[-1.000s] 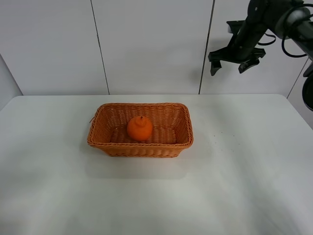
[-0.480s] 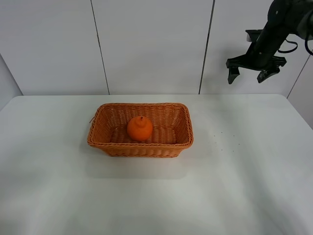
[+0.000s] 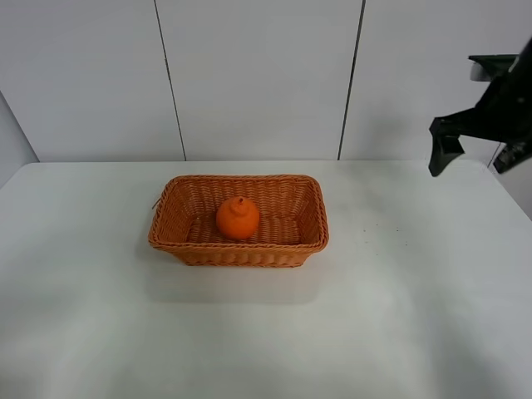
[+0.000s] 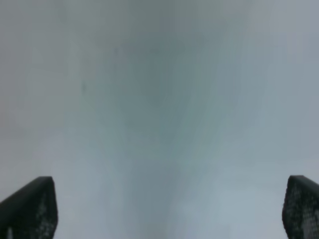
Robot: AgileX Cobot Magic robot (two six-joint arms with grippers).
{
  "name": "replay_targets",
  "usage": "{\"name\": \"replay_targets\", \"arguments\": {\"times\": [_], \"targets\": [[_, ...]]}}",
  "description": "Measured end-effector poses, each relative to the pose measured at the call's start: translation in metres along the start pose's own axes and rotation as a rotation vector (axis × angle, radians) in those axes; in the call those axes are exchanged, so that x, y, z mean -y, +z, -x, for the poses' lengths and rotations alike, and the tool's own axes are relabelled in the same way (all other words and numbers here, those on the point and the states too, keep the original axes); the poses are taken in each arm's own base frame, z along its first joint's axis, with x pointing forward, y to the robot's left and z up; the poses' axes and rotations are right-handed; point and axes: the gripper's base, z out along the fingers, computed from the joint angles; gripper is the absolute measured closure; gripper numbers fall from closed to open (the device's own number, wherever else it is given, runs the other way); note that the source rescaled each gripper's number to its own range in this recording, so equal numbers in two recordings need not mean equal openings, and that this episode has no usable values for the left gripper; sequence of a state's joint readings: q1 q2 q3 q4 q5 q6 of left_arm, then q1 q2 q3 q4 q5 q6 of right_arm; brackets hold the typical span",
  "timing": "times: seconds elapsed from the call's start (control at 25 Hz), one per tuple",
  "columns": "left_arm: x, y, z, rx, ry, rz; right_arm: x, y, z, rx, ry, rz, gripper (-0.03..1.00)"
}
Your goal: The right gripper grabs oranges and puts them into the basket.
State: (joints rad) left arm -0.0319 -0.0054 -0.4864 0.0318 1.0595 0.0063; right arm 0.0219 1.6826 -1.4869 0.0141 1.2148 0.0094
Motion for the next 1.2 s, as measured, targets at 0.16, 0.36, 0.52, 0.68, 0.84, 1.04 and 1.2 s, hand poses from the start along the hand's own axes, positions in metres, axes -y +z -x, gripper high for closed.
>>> {"name": "replay_targets", "arguments": {"times": [0.16, 0.36, 0.52, 0.68, 0.84, 1.04, 1.2], "targets": [[0.000, 0.000, 0.000, 0.000, 0.000, 0.000, 0.001, -0.021, -0.070, -0.021, 0.000, 0.000, -0.03], [0.000, 0.000, 0.000, 0.000, 0.000, 0.000, 0.002, -0.034, -0.161, 0.006, -0.002, 0.000, -0.03], [0.000, 0.000, 0.000, 0.000, 0.000, 0.000, 0.003, -0.036, -0.219, 0.180, -0.010, 0.001, -0.03], [0.000, 0.000, 0.000, 0.000, 0.000, 0.000, 0.003, -0.036, -0.267, 0.378, -0.012, 0.003, -0.03], [0.000, 0.000, 0.000, 0.000, 0.000, 0.000, 0.004, -0.041, -0.299, 0.563, -0.014, 0.005, -0.03], [0.000, 0.000, 0.000, 0.000, 0.000, 0.000, 0.004, -0.054, -0.327, 0.768, -0.016, 0.007, -0.03], [0.000, 0.000, 0.000, 0.000, 0.000, 0.000, 0.004, -0.059, -0.342, 0.875, -0.018, 0.007, -0.03]]}}
